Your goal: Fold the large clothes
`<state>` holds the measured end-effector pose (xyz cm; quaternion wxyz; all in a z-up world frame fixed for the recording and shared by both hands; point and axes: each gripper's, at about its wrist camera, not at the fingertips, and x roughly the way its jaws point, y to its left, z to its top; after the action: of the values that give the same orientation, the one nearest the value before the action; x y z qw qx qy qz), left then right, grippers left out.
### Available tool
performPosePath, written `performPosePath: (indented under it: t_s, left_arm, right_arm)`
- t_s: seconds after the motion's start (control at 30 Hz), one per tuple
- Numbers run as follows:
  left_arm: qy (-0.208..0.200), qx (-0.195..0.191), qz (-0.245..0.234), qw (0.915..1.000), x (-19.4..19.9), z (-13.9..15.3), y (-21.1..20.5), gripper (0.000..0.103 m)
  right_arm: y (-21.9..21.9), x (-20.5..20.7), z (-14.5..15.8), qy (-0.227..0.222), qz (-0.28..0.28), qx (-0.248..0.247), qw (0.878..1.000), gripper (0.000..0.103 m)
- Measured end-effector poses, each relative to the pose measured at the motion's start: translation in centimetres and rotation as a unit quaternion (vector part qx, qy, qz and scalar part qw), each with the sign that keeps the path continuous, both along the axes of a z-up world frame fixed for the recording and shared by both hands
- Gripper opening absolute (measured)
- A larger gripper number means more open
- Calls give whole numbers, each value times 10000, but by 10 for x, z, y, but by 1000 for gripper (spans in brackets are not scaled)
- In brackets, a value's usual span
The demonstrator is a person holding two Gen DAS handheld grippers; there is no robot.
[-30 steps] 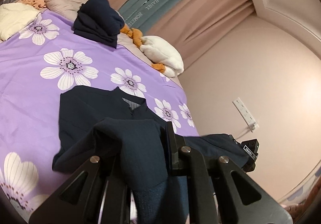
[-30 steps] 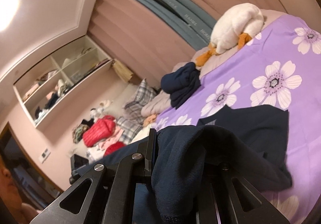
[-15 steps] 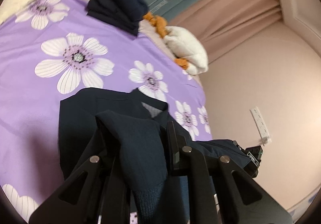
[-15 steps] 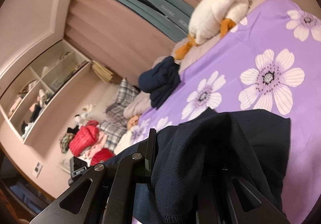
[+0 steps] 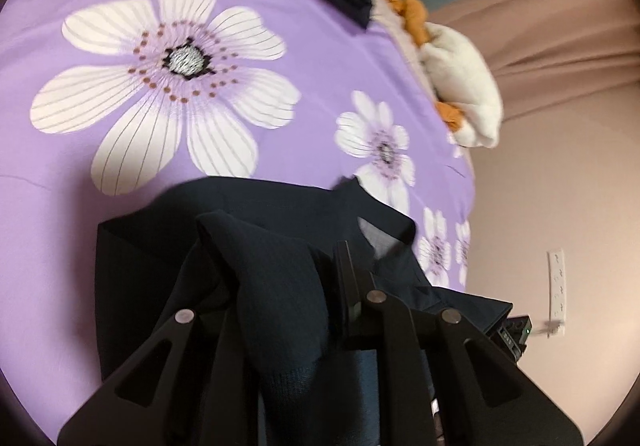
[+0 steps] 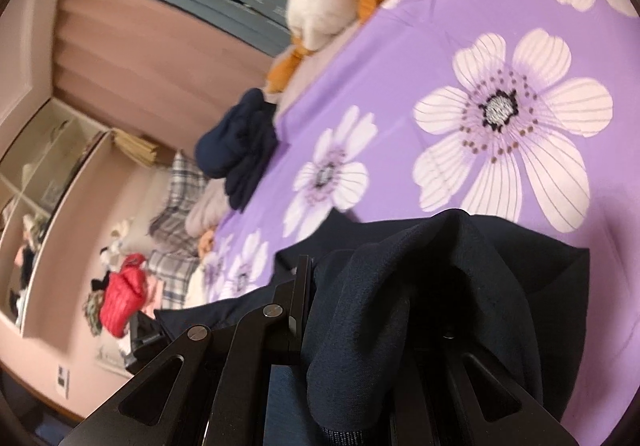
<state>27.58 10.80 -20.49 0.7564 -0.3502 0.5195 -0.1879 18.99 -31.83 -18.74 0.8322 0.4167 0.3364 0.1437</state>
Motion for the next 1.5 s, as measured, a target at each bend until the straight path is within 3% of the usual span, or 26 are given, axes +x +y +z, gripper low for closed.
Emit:
performPosePath:
  t_s: [0.23,0.57,0.63,0.67,0.77,0.8,0.83,0.87,0.97,1.1,1.2,1.27,1.37,1.43,1.5]
  left_arm:
    - [558,-47,190,9983,26,-34,3,16]
    - [832,33,290,9961,48,-43,0,19]
    - [860,30,300,9958,50,-42,0,23]
    - [867,-11,327,9957,52,-42,-1,31]
    - [754,-260,628,9948,53,-36,9,70]
    - [677,-342,771,9941,53,-32,14,78]
    - [604,-333,881,9937,54,-29,18,79]
    - [561,-290,926,9937,55,-27,20,79]
    - [497,-131,1089,9927,62,-23,28,79]
    - [251,123,1652,9859,66,-12,51,79]
    - [117,25,1871,9823,61,-4,70,79]
    - [68,274,1678,9854,57,2,70,79]
    - [-71,1072,1128,9878,43,10,55,79]
    - [-169,1372,737,9877,27,10,41,79]
    - [-313,1582,393,9861,12,8,27,77]
  right_arm:
    - [-4,26,-24,455,-89,-29,9989,12]
    - [-16,43,-52,1004,-259,306,9941,12]
    - [-19,44,-55,1079,-272,407,9930,12]
    - [-21,43,-56,1092,-267,439,9927,12]
    - [-25,44,-54,1089,-257,696,9913,34]
    - [-28,43,-52,1051,-314,825,9905,49]
    - [-32,42,-49,984,-405,883,9904,57]
    - [-34,41,-45,926,-480,910,9904,59]
    - [-48,41,-38,845,-646,1018,9891,61]
    - [-63,40,-32,764,-931,951,9882,62]
    - [-77,34,-24,468,-1246,1038,9857,64]
    - [-78,30,-15,432,-1418,834,9854,65]
    - [-69,21,-1,414,-1287,240,9905,65]
    - [-57,18,8,434,-1076,-266,9929,65]
    - [-32,13,18,469,-747,-1095,9901,65]
